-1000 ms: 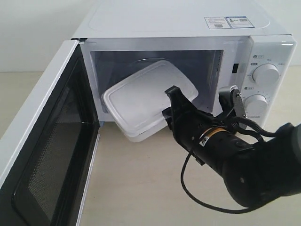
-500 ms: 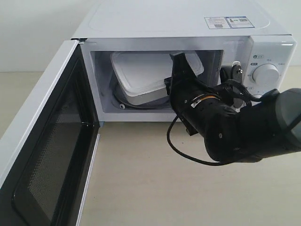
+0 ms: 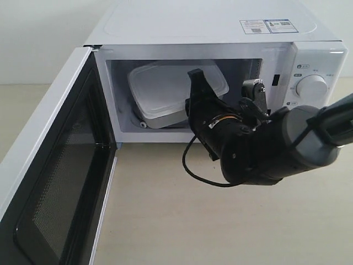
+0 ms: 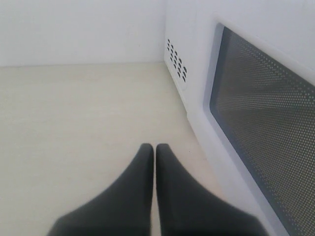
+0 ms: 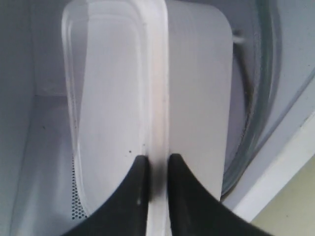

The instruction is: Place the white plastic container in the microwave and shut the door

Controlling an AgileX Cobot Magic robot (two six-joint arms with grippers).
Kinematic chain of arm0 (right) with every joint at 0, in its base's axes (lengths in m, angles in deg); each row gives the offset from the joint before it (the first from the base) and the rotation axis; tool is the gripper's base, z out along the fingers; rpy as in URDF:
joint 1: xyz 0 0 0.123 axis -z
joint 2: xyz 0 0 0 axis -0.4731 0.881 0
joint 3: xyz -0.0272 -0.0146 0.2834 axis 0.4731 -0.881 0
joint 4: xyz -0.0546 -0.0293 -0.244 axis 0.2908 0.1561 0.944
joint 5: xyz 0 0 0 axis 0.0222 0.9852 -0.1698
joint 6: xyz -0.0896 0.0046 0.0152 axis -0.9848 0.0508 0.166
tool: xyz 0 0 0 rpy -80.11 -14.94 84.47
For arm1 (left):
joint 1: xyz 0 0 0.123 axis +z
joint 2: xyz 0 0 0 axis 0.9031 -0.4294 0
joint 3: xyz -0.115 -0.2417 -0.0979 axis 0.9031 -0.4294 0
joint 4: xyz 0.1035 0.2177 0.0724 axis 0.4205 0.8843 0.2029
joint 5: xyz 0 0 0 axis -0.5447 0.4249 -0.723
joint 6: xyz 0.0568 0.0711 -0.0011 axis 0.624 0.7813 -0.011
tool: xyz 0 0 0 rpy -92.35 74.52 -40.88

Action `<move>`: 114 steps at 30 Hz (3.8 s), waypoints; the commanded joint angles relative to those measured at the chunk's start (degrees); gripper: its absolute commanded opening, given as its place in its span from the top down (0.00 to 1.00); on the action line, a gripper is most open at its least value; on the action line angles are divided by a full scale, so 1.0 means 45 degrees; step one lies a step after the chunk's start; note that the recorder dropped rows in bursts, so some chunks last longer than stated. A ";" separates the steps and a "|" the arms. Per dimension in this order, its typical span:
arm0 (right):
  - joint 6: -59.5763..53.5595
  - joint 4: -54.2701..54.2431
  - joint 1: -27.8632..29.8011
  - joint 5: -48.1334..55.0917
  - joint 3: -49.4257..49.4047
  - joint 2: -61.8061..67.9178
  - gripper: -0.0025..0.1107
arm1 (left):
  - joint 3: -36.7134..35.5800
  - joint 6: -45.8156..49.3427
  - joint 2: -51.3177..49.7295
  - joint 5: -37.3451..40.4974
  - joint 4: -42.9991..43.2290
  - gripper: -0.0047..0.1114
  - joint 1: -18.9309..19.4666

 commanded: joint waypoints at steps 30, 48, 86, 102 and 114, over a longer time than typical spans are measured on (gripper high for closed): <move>0.0191 0.2439 0.0133 -0.1331 -0.0132 0.0119 0.82 | -0.0036 0.0000 0.0033 -0.0084 0.0007 0.93 -0.0080; -1.6154 0.5079 0.0133 0.0197 -0.0997 -0.0539 0.89 | -0.0036 0.0000 0.0033 -0.0084 0.0007 0.93 -0.0080; -1.7418 0.2643 0.0504 -0.0275 0.2792 0.2620 0.98 | -0.0036 0.0000 0.0033 -0.0084 0.0007 0.93 -0.0080; -1.7641 0.2449 -0.0520 0.3396 -0.0473 -0.1598 0.98 | -0.0036 0.0000 0.0033 -0.0084 0.0007 0.93 -0.0080; -1.7526 0.2030 -0.0520 1.2739 -0.3205 -0.8594 0.98 | -0.0036 0.0000 0.0033 -0.0084 0.0007 0.93 -0.0080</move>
